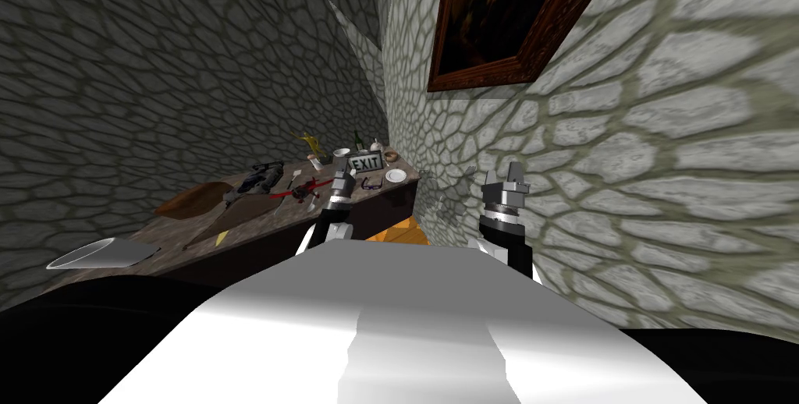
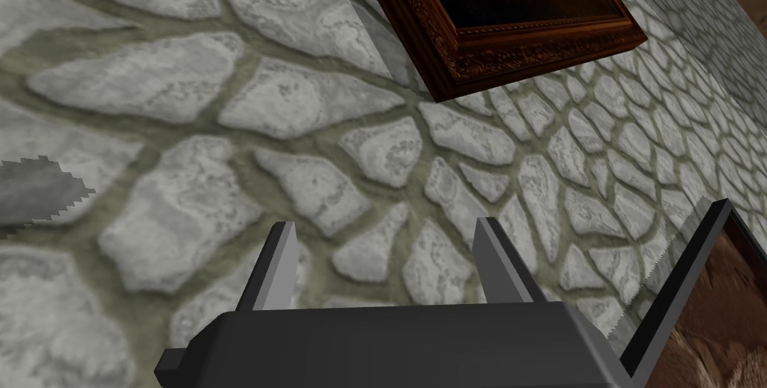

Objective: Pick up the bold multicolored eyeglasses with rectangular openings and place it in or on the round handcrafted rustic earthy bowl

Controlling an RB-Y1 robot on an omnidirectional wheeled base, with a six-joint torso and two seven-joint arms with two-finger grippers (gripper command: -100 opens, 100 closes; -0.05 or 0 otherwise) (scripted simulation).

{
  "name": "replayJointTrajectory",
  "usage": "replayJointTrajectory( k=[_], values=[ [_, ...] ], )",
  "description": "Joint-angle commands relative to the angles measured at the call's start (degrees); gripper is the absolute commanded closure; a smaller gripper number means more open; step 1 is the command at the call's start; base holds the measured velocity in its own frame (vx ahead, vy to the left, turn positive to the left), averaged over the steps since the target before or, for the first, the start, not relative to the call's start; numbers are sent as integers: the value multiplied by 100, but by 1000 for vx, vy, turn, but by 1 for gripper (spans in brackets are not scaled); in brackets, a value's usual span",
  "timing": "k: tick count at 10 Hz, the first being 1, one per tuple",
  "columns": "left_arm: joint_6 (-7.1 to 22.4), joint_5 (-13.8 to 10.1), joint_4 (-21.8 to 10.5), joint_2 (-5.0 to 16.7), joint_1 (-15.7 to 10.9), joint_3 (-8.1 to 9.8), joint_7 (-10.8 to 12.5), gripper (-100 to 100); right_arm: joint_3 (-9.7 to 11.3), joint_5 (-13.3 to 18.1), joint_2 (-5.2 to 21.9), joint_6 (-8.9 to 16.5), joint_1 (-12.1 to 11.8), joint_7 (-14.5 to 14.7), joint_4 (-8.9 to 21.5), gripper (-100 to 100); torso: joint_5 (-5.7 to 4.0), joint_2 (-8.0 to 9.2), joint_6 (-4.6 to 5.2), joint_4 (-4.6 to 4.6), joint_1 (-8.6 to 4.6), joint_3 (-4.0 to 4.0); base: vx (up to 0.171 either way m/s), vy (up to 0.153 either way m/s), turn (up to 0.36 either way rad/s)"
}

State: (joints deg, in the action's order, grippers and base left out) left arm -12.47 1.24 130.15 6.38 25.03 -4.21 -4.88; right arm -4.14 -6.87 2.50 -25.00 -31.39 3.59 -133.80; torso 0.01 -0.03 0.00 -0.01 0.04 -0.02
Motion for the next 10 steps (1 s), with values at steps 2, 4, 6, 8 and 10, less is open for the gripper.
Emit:
replayJointTrajectory(
  k=[2,4,6,8,10],
  values=[
    [378,-59,21,169,-30,-30,127,-100,0,0,0,0,0,0,0,0,0,0,0,0,1,0,5,8,-14],
    [623,-106,25,273,-71,-39,215,-100,0,0,0,0,0,0,0,0,0,0,0,0,0,0,6,7,-8],
    [884,-158,29,372,-116,-47,310,-100,0,0,0,0,0,0,0,0,0,0,0,0,-1,0,3,2,-8],
    [1160,-213,33,467,-162,-55,412,-100,0,0,0,0,0,0,0,0,0,-1,0,0,-1,0,7,6,-14],
    [1450,-273,37,558,-210,-62,521,-100,0,0,0,0,0,0,0,0,0,-1,0,0,-1,-1,9,6,-15]
  ],
)
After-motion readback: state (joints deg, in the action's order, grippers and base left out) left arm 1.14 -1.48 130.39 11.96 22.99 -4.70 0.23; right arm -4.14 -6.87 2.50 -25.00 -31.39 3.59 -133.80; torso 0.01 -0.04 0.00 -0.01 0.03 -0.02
